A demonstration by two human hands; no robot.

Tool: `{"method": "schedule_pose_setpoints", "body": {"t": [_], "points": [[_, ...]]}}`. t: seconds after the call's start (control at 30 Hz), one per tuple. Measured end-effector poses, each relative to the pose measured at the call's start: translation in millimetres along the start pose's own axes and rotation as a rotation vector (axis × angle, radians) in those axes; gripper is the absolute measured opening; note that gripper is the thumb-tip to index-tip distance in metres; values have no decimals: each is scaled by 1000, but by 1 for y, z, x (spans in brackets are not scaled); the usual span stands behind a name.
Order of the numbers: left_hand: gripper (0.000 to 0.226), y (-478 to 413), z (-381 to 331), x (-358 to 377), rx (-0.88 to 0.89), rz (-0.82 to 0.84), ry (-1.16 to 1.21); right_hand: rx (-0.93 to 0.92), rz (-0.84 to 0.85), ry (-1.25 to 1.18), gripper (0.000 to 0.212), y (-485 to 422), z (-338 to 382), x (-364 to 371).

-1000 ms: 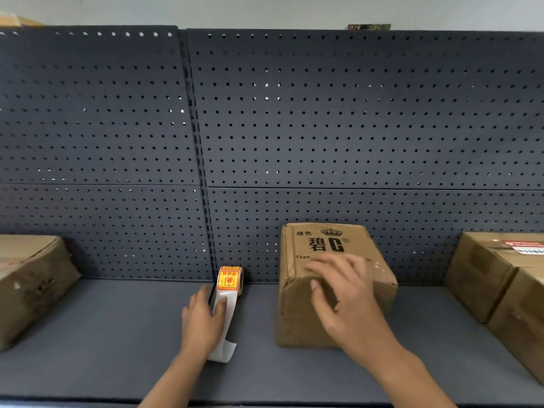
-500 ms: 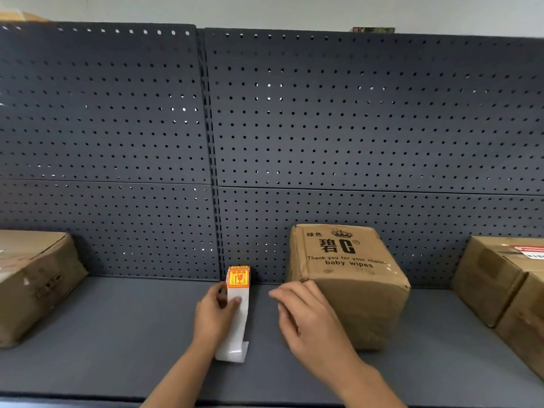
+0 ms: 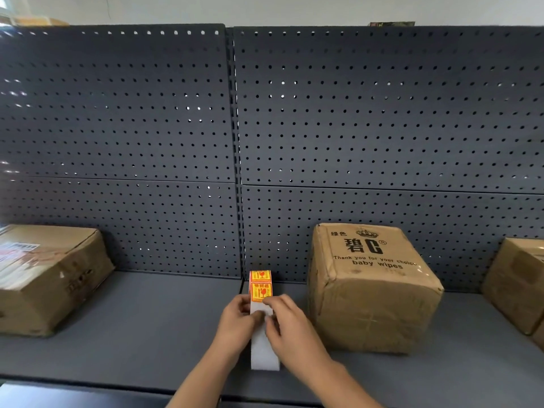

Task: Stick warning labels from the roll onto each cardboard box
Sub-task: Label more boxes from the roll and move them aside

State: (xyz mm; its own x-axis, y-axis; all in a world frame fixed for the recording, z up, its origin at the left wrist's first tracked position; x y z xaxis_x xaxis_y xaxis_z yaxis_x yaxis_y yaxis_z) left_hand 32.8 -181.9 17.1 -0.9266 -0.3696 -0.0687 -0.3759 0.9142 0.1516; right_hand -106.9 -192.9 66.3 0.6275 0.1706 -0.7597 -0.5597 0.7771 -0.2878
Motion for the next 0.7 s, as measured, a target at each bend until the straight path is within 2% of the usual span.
{"method": "schedule_pose_setpoints", "body": {"t": [0.1, 0.27, 0.43, 0.7], "points": [[31, 7, 7, 0, -3, 35, 6, 41, -20, -17, 38, -4, -4, 12], [24, 21, 9, -4, 122, 22, -28, 46, -50, -51, 36, -6, -13, 25], [29, 32, 13, -5, 171, 60, -38, 28, -90, -34, 35, -3, -20, 31], [26, 42, 21, -3, 161, 77, -14, -75, -195, 27, 19, 12, -21, 33]]}}
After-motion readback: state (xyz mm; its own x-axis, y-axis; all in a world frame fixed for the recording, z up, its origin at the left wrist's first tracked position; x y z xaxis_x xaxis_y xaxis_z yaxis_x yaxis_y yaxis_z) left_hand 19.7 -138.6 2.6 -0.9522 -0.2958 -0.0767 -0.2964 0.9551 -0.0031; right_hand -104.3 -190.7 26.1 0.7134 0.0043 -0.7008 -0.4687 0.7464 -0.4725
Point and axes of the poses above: each hand's wrist, its own y-axis away from the middle knuckle, its own x-axis out of the palm, z = x × y, the point moved 6 cm from there along -y, towards the middle knuckle, and after that the axes turned 1 degree about -x, right-handed, at the moved point
